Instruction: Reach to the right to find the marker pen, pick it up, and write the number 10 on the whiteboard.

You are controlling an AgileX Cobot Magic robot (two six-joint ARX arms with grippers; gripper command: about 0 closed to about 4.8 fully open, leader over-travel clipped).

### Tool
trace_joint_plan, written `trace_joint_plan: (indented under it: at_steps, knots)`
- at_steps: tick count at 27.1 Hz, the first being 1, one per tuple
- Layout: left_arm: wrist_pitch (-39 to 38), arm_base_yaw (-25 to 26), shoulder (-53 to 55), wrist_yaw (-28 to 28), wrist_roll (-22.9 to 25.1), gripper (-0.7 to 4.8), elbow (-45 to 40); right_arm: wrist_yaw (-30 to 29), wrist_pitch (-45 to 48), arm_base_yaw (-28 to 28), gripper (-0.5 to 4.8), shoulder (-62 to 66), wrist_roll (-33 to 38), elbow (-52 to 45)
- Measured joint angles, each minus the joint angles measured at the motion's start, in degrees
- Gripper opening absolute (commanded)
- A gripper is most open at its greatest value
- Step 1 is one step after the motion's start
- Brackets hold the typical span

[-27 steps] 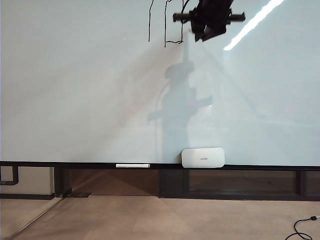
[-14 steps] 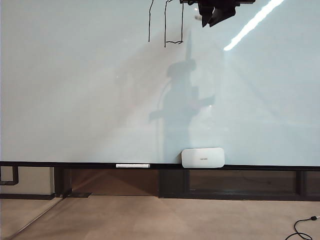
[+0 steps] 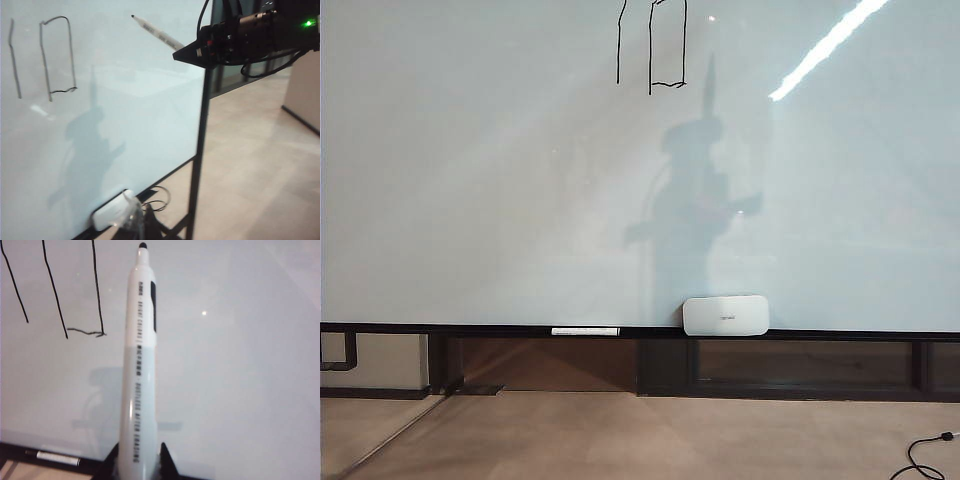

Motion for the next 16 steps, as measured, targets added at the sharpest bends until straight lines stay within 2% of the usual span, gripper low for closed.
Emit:
trace_joint_plan:
  at_steps: [5,13,16]
  knots:
    - [1.07,0.02,-0.66,-0.07,-3.21,-0.06,0.15,2.71,-8.15,0.02,-0.04,-4.22,-0.26,-0.42]
    - [-4.37,0.02,-5.38,-9.11,-2.73,-0.06,1.66,5.55,-15.15,-0.02,-0.04,-18.60,-0.26,-0.13]
    - [-13.05,0.02,-9.20,-16.24,0.68,-0.06,2.38,5.75,-18.78,0.00,-0.04,-23.37,-0.35,-1.55]
